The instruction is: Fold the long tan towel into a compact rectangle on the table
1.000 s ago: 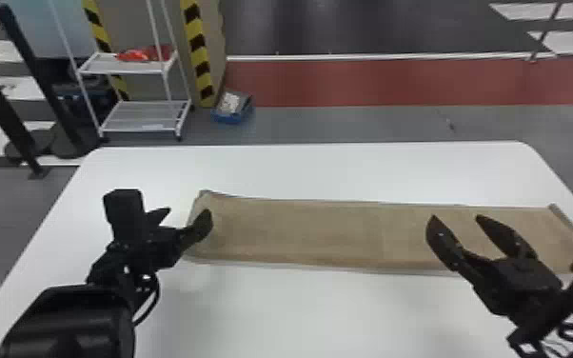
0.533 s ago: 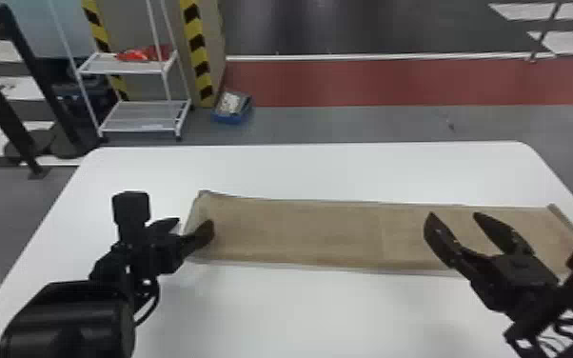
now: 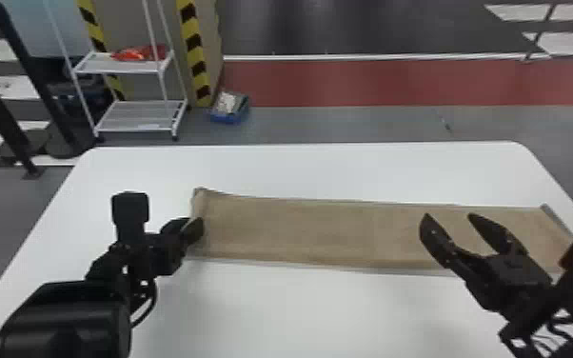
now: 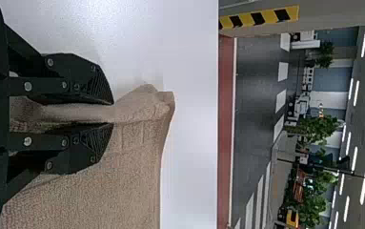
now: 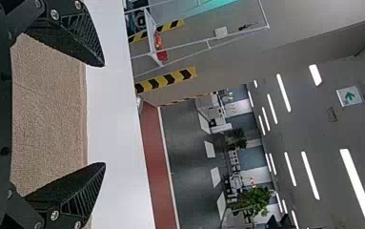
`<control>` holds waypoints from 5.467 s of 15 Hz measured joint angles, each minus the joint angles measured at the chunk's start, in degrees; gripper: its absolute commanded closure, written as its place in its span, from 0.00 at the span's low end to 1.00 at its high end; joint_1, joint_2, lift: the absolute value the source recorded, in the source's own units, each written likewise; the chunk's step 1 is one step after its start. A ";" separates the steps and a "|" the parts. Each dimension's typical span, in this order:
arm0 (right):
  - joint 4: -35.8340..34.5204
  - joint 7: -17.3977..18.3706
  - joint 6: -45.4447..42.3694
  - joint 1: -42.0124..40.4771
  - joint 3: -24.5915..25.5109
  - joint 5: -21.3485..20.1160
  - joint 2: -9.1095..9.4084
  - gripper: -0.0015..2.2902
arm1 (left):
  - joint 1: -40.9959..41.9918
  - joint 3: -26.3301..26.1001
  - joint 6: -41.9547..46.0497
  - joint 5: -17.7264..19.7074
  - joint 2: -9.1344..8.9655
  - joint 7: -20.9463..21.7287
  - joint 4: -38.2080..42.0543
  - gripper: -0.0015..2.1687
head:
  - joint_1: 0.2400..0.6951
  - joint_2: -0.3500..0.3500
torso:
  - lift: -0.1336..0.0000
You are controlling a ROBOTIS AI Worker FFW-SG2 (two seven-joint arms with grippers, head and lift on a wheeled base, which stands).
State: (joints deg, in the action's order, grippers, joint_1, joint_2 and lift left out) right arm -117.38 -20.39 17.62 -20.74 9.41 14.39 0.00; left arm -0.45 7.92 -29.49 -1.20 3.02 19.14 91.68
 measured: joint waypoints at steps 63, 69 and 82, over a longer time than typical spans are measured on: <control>30.44 11.82 5.00 24.85 -13.98 -8.85 -1.67 0.18 | 18.26 -11.95 21.91 10.97 3.72 -24.85 19.68 0.01 | 1.00 0.60 | 0.08; 30.39 11.87 9.08 25.09 -13.87 -9.41 -1.81 0.28 | 18.34 -12.24 22.78 10.63 3.67 -24.67 19.03 0.01 | 1.00 0.59 | 0.08; 24.90 11.42 11.45 23.28 -14.29 -9.39 -1.90 0.52 | 19.34 -12.22 23.90 10.60 3.75 -24.67 19.51 0.01 | 1.00 0.60 | 0.08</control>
State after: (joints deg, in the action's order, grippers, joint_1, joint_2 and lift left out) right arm -92.47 -8.97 29.07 2.54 -4.88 5.00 -1.90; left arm 18.90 -4.31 -5.59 9.40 6.77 -5.53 111.19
